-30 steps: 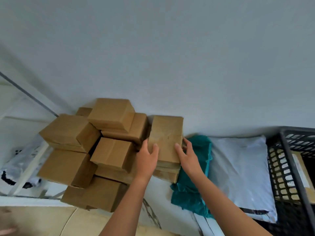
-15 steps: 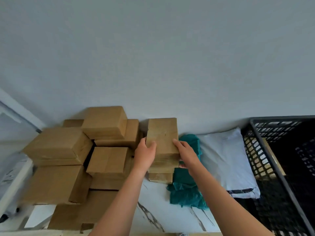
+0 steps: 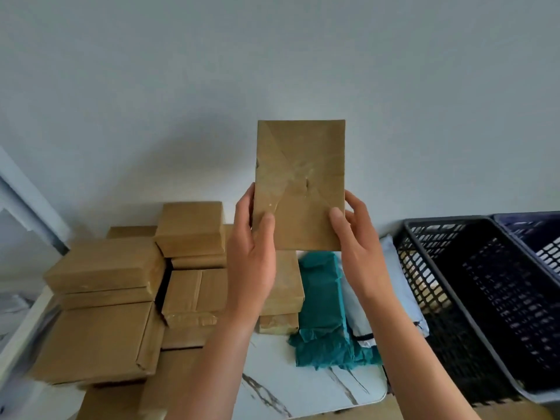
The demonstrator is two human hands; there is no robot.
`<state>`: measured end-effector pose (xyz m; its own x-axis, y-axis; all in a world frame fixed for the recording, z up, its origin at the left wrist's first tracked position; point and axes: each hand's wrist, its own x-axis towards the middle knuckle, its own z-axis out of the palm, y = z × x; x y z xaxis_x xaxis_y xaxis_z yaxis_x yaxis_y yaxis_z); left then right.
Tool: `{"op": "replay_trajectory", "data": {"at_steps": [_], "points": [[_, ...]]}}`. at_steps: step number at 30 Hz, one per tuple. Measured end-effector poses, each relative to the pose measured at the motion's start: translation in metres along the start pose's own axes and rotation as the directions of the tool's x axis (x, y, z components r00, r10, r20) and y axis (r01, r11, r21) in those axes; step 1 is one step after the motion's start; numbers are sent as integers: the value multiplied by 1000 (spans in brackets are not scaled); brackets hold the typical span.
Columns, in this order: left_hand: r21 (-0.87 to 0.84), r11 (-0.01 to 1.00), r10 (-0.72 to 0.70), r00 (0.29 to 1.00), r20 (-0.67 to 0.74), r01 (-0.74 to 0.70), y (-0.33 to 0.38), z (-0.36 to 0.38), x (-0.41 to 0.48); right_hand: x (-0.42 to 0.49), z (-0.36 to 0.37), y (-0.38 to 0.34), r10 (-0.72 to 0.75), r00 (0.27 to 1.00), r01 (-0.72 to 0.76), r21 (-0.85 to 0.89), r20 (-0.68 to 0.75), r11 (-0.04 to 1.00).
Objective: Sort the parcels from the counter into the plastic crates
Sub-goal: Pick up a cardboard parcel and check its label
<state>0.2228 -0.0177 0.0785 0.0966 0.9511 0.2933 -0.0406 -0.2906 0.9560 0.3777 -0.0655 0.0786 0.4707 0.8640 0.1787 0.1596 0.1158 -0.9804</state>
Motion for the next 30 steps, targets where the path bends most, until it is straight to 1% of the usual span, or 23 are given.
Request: {"op": "replay_trajectory", "data": {"at_steps": [2, 4, 8, 9, 11, 13, 15, 16, 18, 19, 21, 23, 25, 26, 28, 30], "points": [[-30, 997, 64, 998, -19, -64, 11, -1, -10, -11, -1, -8, -98, 995, 98, 18, -18, 995], [-57, 995, 85, 996, -31, -87, 18, -1, -16, -17, -3, -13, -147, 989, 148, 34, -11, 988], [-118, 993, 16, 998, -66, -24, 32, 3, -21, -16, -12, -15, -144, 989, 143, 34, 35, 989], [-129, 991, 15, 998, -64, -23, 36, 5, -23, -15, -16, -16, -137, 990, 135, 45, 37, 990], [-119, 991, 56, 998, -37, -60, 43, 9, -27, -13, -25, -18, -123, 991, 118, 100, 47, 988], [-54, 990, 131, 991, 31, -129, 48, 18, -32, -10, -37, -18, -79, 996, 68, 186, 50, 980], [74, 963, 251, 961, 116, -261, 54, 32, -38, -8, -51, -15, -57, 998, 47, 265, 32, 963], [140, 930, 317, 935, 161, -340, 58, 39, -42, -8, -57, -16, -45, 999, 37, 319, 19, 947], [224, 849, 421, 870, 257, -478, 65, 54, -48, -9, -66, -19, -3, 1000, -4, 477, 14, 879], [242, 818, 448, 843, 298, -521, 67, 61, -52, -10, -71, -21, -4, 1000, -2, 523, 9, 852], [243, 796, 461, 816, 348, -554, 67, 69, -56, -12, -79, -21, 1, 1000, 12, 570, -22, 821], [224, 808, 457, 820, 345, -544, 64, 71, -55, -10, -83, -17, 34, 999, -7, 569, -37, 822], [186, 857, 415, 858, 302, -480, 55, 67, -52, -7, -83, -16, 39, 998, -13, 476, -44, 879], [143, 899, 368, 890, 269, -414, 51, 64, -50, -6, -81, -18, 19, 999, 1, 401, -45, 916], [-13, 969, 246, 951, 187, -248, 43, 56, -44, -6, -71, -18, -50, 997, 63, 274, -55, 960], [-142, 979, 162, 983, 89, -148, 34, 47, -38, -12, -56, -21, -112, 992, 120, 173, -55, 977]]}}
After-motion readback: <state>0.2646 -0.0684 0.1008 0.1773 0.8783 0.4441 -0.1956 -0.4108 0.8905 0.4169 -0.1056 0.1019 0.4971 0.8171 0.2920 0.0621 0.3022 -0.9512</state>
